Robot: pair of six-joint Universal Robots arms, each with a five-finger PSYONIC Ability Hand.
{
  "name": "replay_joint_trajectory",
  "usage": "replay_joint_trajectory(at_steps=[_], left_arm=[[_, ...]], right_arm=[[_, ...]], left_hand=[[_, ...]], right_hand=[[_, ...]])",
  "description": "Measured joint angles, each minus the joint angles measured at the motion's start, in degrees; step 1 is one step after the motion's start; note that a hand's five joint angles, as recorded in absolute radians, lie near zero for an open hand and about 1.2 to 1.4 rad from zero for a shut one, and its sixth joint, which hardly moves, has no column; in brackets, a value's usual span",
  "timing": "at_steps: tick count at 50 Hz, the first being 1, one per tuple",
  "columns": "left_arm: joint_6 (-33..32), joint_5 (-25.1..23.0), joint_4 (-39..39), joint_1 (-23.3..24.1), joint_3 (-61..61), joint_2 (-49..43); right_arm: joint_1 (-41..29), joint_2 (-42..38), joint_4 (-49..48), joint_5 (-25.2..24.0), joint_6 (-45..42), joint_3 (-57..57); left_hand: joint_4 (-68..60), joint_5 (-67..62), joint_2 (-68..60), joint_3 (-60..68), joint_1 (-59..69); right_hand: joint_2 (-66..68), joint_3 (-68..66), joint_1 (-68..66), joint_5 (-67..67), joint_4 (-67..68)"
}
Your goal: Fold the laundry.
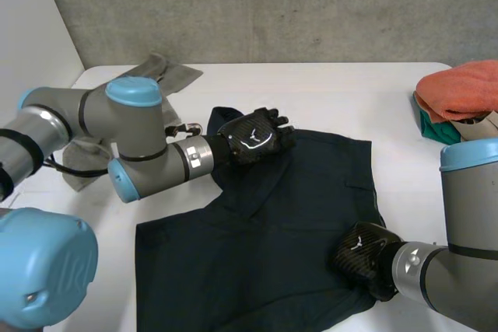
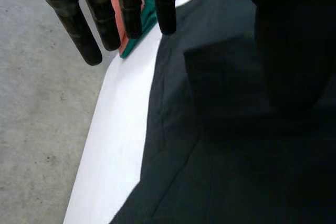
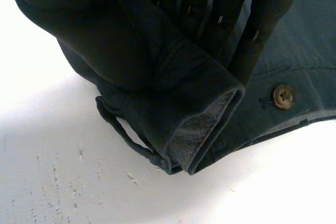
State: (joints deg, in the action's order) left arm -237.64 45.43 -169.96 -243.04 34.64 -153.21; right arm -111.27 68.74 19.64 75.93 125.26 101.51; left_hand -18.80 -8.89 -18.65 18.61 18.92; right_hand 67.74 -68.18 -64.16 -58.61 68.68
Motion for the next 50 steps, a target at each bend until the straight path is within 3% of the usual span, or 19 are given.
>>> replay_joint_trajectory(at_steps=[3,9,23,26,27,30,42,43,48,49,50], left_arm=[[-0.47,-0.19,0.35,-0.15,-0.98,-0.99],[-1.08,-1.35,0.88,0.18,-1.48,-2.68],[-1.22,-2.19,-0.70,2.06,-0.79,-3.56],[-1.30,-1.94,-0.64,2.15,-0.73,-3.51],[-1.47,-1.49,-0.78,2.21,-0.58,-3.38],[-2.03,0.25,-1.78,2.32,-0.01,-2.85],[-4.67,13.84,-8.37,0.05,9.07,3.80],[-5.07,16.56,-8.81,-1.07,12.37,6.32],[-4.21,19.80,-9.39,-2.97,18.52,11.04],[-3.49,19.53,-9.70,-3.22,19.68,11.96],[-2.71,18.91,-10.11,-3.35,20.55,12.67]], right_arm=[[0.00,-0.21,-0.13,-0.02,0.04,-0.03],[0.06,-1.39,-0.89,0.03,-0.05,-0.22],[-0.17,-2.29,-1.08,0.34,-0.15,-0.02],[-0.23,-2.27,-1.07,0.36,-0.14,-0.01],[-0.28,-2.27,-1.07,0.37,-0.13,-0.01],[-0.34,-2.27,-1.09,0.37,-0.12,-0.01],[-0.57,-1.75,-1.22,0.28,0.19,-0.05],[-0.58,-1.44,-1.35,0.22,0.43,-0.18],[-0.66,-1.01,-1.80,0.20,1.19,-0.47],[-0.68,-0.97,-1.90,0.21,1.37,-0.55],[-0.69,-0.95,-1.97,0.22,1.52,-0.63]], left_hand=[[-0.63,-0.65,-0.63,0.65,0.65],[-14.22,-14.10,-14.15,14.18,14.96],[-9.60,-9.44,-10.10,10.18,10.14],[-17.31,-17.14,-18.28,18.34,18.62],[-41.07,-40.55,-41.99,40.99,44.39],[-49.28,-47.87,-49.33,49.06,48.52],[-49.87,-47.88,-49.80,49.60,48.52],[-49.89,-47.88,-49.81,49.60,48.52],[-48.99,-47.20,-48.95,48.76,47.82],[-33.39,-32.72,-33.37,33.46,30.31],[-27.06,-26.46,-25.88,26.13,22.97]], right_hand=[[0.00,0.00,0.00,0.00,0.00],[0.00,0.00,-0.78,0.00,0.00],[0.60,-0.15,-2.11,0.00,0.00],[0.60,-0.15,-2.11,0.00,0.00],[0.60,-0.15,-2.11,0.00,0.00],[0.60,-0.15,-2.12,0.00,0.00],[0.60,-0.15,-2.11,0.00,0.00],[0.60,-0.15,-2.12,0.00,0.00],[0.60,-0.16,-2.12,0.00,0.00],[0.60,-0.16,-2.12,-0.01,0.00],[0.60,-0.16,-2.12,-0.02,0.00]])
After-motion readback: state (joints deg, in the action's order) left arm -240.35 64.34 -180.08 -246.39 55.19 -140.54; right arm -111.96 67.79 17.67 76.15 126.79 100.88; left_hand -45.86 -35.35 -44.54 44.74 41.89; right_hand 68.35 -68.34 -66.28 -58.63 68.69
